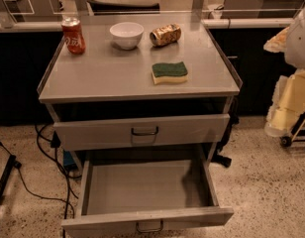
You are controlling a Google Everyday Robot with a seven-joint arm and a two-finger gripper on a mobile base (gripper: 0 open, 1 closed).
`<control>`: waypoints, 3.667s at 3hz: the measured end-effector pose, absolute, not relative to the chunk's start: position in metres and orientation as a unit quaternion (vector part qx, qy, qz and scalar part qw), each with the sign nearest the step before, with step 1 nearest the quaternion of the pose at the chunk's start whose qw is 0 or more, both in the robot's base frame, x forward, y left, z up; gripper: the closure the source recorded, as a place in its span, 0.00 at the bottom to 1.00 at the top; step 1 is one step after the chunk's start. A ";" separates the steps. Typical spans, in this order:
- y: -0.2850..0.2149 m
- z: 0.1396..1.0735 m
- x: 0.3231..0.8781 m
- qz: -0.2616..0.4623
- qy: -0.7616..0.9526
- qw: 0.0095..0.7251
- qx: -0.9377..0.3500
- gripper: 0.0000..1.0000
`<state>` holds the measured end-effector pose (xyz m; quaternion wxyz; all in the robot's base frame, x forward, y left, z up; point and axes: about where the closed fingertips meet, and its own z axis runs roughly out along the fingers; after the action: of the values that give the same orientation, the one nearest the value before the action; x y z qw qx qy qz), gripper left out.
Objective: Place sponge into middle drawer
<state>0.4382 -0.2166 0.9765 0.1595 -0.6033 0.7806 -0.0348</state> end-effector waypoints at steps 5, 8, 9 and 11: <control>-0.193 0.957 0.605 0.022 0.792 0.263 -0.551 0.00; -0.166 0.939 0.661 0.051 0.766 0.302 -0.566 0.00; -0.163 0.918 0.669 0.052 0.761 0.295 -0.576 0.00; -0.138 0.871 0.698 0.104 0.756 0.287 -0.578 0.00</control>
Offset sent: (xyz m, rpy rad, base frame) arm 0.0634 0.0023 -0.0032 0.0450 -0.1033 -0.0599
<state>0.6984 -0.1378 0.8706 0.2873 -0.5784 0.7563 0.1041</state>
